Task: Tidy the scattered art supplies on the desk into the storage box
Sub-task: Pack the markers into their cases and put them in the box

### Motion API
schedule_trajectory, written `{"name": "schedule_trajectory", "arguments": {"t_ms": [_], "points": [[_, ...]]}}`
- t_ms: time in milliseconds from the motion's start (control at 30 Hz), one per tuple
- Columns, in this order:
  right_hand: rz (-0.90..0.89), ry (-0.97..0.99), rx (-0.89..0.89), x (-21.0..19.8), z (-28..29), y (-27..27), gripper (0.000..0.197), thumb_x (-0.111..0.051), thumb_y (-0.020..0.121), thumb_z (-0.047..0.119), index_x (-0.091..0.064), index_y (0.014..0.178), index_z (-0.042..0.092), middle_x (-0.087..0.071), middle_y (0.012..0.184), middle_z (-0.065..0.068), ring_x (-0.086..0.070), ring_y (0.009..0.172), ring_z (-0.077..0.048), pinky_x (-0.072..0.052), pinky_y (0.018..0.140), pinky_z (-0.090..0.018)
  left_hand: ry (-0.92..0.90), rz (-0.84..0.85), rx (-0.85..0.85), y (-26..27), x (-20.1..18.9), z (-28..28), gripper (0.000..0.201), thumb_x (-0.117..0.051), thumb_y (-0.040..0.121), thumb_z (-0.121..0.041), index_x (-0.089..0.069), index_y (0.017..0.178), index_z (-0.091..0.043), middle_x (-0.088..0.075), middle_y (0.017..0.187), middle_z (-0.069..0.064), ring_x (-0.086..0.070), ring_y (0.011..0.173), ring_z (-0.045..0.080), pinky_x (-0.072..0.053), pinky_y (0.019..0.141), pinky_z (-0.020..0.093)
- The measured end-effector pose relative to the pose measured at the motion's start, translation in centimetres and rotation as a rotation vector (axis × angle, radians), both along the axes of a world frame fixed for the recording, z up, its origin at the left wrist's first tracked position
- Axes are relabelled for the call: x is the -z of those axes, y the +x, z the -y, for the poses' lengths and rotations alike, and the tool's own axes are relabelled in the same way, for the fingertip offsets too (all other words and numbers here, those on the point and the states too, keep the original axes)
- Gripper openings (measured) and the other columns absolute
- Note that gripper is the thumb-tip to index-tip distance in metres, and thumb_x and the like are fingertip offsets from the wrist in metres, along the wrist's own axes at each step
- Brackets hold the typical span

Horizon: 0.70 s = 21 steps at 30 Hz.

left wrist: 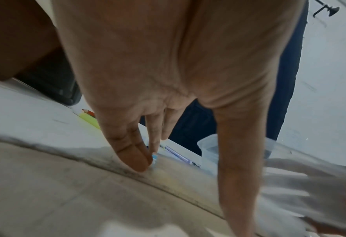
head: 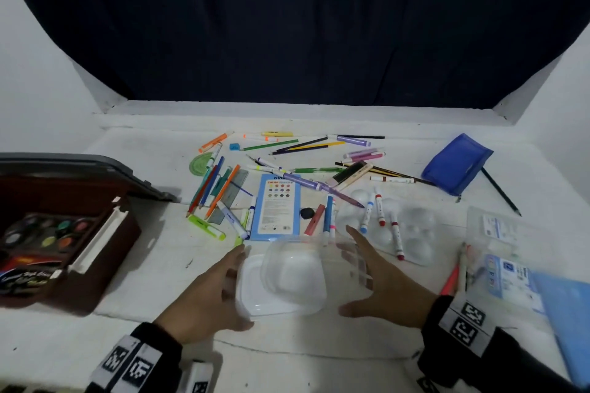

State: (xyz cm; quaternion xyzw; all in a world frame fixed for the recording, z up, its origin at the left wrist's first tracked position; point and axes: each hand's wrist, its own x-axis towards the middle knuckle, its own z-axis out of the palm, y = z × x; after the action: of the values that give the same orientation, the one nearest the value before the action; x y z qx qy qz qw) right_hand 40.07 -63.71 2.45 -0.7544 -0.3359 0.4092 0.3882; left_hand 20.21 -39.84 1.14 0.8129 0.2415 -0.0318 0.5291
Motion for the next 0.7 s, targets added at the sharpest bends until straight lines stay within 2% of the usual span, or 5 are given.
{"name": "schedule_trajectory", "arguments": {"t_ms": [167, 267, 367, 567, 700], "points": [[0.002, -0.091, -0.069, -0.2, 0.4, -0.7, 0.129, -0.086, 0.071, 0.020, 0.014, 0.151, 0.037, -0.012, 0.161, 0.011, -0.017, 0.146, -0.008, -0.027, 0.109, -0.018, 0.022, 0.025, -0.047, -1.1, 0.6, -0.1, 0.084, -0.086, 0.075, -0.026, -0.038, 0.143, -0.041, -0.059, 0.128, -0.021, -0.059, 0.114, -0.001, -0.052, 0.082, 0.014], [-0.024, -0.124, -0.031, -0.1, 0.0, -0.7, 0.127, -0.084, 0.072, 0.030, 0.014, 0.152, 0.032, -0.013, 0.161, 0.011, -0.022, 0.146, -0.014, -0.031, 0.112, -0.026, 0.012, 0.080, -0.088, -0.8, 0.6, 0.7, 0.040, -0.070, 0.089, -0.025, -0.052, 0.120, -0.043, -0.066, 0.111, -0.035, -0.059, 0.110, -0.008, -0.047, 0.079, 0.006], [-0.018, -0.098, -0.019, 0.3, -0.3, -0.8, 0.124, -0.085, 0.072, 0.022, 0.009, 0.153, 0.032, -0.015, 0.160, 0.013, -0.026, 0.145, -0.015, -0.032, 0.115, -0.032, -0.019, 0.104, -0.136, 0.1, 0.6, 1.1, 0.029, -0.061, 0.094, -0.031, -0.054, 0.121, -0.037, -0.066, 0.114, -0.030, -0.058, 0.108, -0.013, -0.043, 0.084, 0.001], [0.077, -0.094, -0.025, 0.3, -1.5, -0.4, 0.098, -0.070, 0.078, 0.004, -0.014, 0.153, 0.033, -0.031, 0.154, 0.007, -0.041, 0.133, -0.016, -0.042, 0.109, -0.032, -0.189, 0.144, -0.145, 2.1, 0.2, 1.3, 0.030, -0.047, 0.102, -0.025, -0.059, 0.129, -0.027, -0.072, 0.118, -0.006, -0.067, 0.111, 0.015, -0.053, 0.099, 0.040], [0.110, -0.083, 0.004, -0.1, -2.4, 0.0, 0.084, -0.061, 0.086, -0.001, -0.019, 0.153, 0.025, -0.026, 0.156, 0.007, -0.035, 0.138, -0.019, -0.044, 0.084, -0.020, -0.194, 0.126, -0.111, 2.5, 0.6, 0.7, 0.032, -0.056, 0.099, -0.012, -0.058, 0.130, -0.019, -0.072, 0.117, -0.001, -0.067, 0.110, 0.020, -0.056, 0.094, 0.043]]}}
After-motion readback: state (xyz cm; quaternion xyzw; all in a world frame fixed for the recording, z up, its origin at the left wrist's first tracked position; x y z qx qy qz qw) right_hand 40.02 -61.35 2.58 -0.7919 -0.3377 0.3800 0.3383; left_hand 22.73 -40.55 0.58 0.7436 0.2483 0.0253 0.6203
